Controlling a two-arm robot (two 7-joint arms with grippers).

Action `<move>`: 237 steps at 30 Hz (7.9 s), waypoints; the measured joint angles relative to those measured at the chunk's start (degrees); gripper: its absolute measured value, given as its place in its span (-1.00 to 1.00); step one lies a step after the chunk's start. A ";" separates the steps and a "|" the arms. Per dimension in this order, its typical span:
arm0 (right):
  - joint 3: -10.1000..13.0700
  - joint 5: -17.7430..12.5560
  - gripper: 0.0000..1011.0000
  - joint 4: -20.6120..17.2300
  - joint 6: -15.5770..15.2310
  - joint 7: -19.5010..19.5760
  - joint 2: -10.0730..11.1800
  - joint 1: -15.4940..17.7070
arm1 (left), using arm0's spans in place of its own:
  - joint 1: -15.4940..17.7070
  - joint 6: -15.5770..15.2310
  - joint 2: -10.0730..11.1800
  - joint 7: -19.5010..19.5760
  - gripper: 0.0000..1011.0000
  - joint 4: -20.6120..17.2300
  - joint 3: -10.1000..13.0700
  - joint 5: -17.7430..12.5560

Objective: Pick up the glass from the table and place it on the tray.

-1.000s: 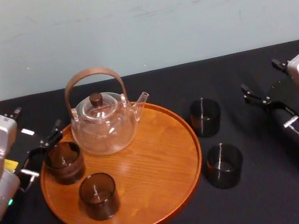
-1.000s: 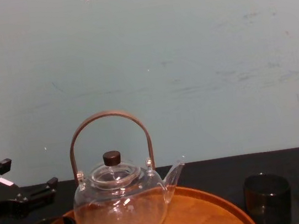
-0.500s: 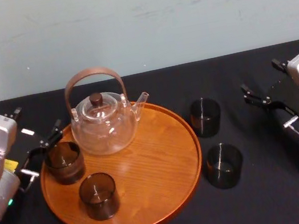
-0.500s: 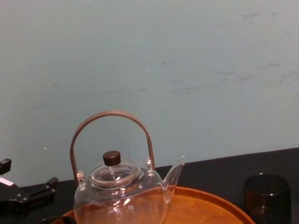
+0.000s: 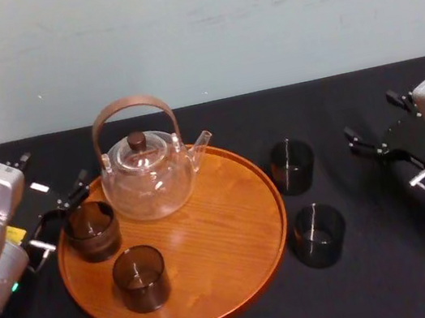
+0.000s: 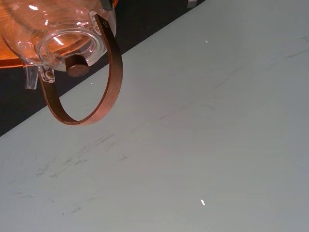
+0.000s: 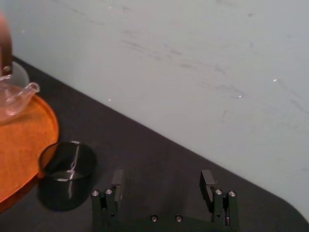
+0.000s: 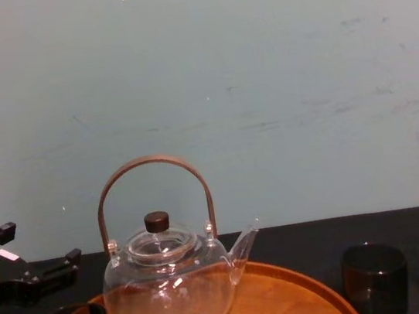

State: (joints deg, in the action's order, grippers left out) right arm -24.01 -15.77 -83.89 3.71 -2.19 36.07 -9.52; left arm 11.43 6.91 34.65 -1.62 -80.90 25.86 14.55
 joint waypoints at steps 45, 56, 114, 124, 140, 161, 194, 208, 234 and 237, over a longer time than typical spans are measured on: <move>5.53 -4.27 0.98 -15.29 -12.20 -19.86 10.08 12.94 | 0.00 0.00 0.00 0.00 0.98 0.00 0.00 0.00; 4.49 -3.10 0.98 -16.10 -12.44 -23.32 8.62 12.46 | 0.00 0.00 0.00 0.00 0.98 0.00 0.00 0.00; 1.35 -1.95 0.98 -10.15 -17.79 -27.01 1.36 5.58 | 0.00 0.00 0.00 0.00 0.98 0.00 0.00 0.00; 0.37 -1.65 0.98 -9.10 -18.39 -27.15 0.84 4.34 | 0.00 0.00 0.00 0.00 0.98 0.00 0.00 0.00; 0.06 -1.12 0.98 -8.88 -18.53 -26.67 0.72 4.13 | 0.00 0.00 0.00 0.00 0.98 0.00 0.00 0.00; 0.15 -1.32 0.80 -8.89 -18.50 -26.74 0.74 4.16 | 0.00 0.00 0.00 0.00 0.98 0.00 0.00 0.00; 2.89 -4.00 0.80 -13.53 -17.12 -27.93 3.68 2.05 | 0.00 0.00 0.00 0.00 0.98 0.00 0.00 0.00; -2.28 -1.95 0.80 -11.03 -16.17 -29.98 0.31 -3.86 | 0.00 0.00 0.00 0.00 0.98 0.00 0.00 0.00; -8.22 -0.38 0.80 -7.11 -14.48 -31.74 -4.22 -8.59 | 0.00 0.00 0.00 0.00 0.98 0.00 0.00 0.00; -8.70 -0.38 0.80 -7.25 -14.42 -32.07 -4.22 -8.52 | 0.00 0.00 0.00 0.00 0.98 0.00 0.00 0.00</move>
State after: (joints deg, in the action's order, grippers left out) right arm -32.71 -16.15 -91.13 -10.72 -34.25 31.86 -18.04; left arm 11.43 6.91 34.64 -1.62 -80.90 25.86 14.55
